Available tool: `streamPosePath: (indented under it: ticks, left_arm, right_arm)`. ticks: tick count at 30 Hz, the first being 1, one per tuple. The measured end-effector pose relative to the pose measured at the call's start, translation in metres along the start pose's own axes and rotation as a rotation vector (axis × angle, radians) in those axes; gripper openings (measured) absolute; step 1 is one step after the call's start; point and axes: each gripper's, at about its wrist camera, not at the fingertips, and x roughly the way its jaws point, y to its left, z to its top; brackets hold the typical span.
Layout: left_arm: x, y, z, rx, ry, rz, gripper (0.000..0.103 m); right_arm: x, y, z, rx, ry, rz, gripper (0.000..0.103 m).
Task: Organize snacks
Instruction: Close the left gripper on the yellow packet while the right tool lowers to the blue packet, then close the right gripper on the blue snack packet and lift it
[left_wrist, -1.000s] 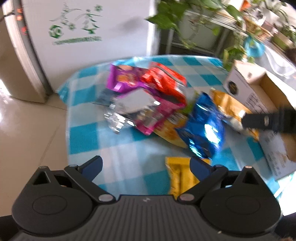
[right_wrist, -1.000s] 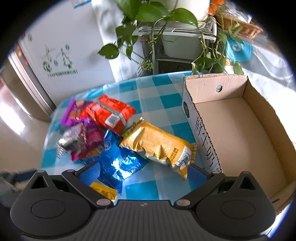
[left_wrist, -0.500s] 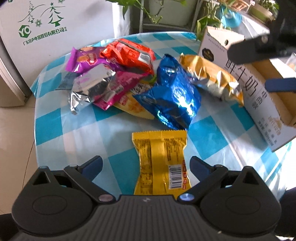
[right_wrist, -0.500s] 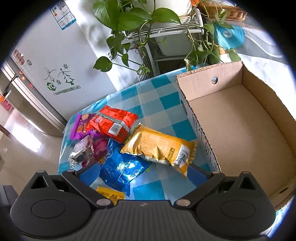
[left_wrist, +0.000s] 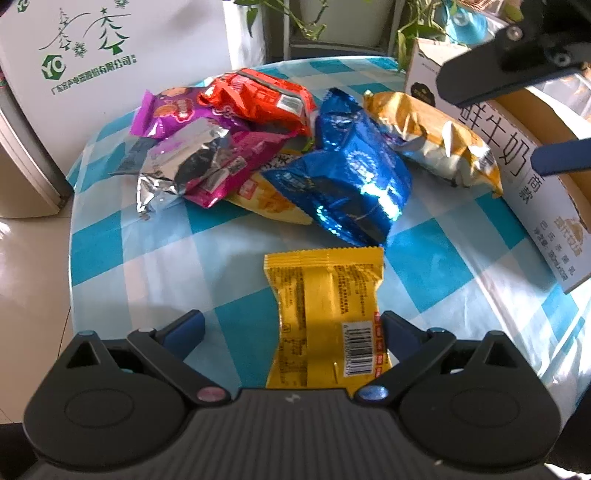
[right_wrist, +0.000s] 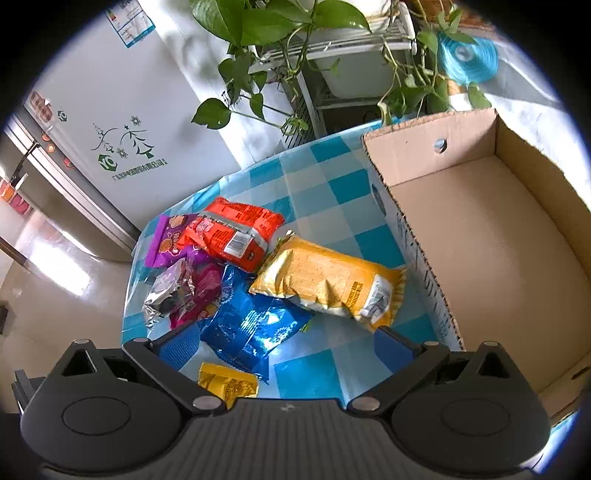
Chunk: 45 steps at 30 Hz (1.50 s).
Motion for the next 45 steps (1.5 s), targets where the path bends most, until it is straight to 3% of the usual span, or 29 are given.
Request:
streamPosePath:
  ticks: [6, 15, 21, 27, 32, 36, 40, 45]
  left_arm:
    - [-0.004, 0.009, -0.001, -0.018, -0.025, 0.010, 0.091]
    - [-0.012, 0.023, -0.002, -0.049, -0.060, -0.002, 0.060]
    - [-0.018, 0.038, -0.003, -0.111, -0.076, -0.011, 0.058]
    - [-0.025, 0.047, -0.006, -0.133, -0.109, 0.029, 0.056]
    - [-0.021, 0.050, -0.008, -0.146, -0.099, 0.018, 0.059]
    - [-0.015, 0.052, -0.007, -0.152, -0.087, -0.010, 0.069]
    - [-0.009, 0.052, -0.009, -0.145, -0.080, 0.016, 0.082]
    - [-0.007, 0.050, -0.008, -0.127, -0.072, -0.001, 0.095]
  right_arm:
    - [0.008, 0.002, -0.001, 0.028, 0.020, 0.015, 0.103]
    - [0.029, 0.002, -0.001, 0.135, 0.061, 0.066, 0.102]
    - [0.044, 0.005, -0.001, 0.181, 0.081, 0.069, 0.102]
    - [0.057, 0.007, -0.001, 0.224, 0.096, 0.087, 0.097]
    - [0.069, 0.013, -0.002, 0.230, 0.117, 0.088, 0.092]
    - [0.076, 0.015, -0.004, 0.235, 0.127, 0.088, 0.074]
    - [0.074, 0.014, -0.005, 0.226, 0.125, 0.098, 0.064]
    - [0.060, 0.010, -0.007, 0.186, 0.132, 0.118, 0.062]
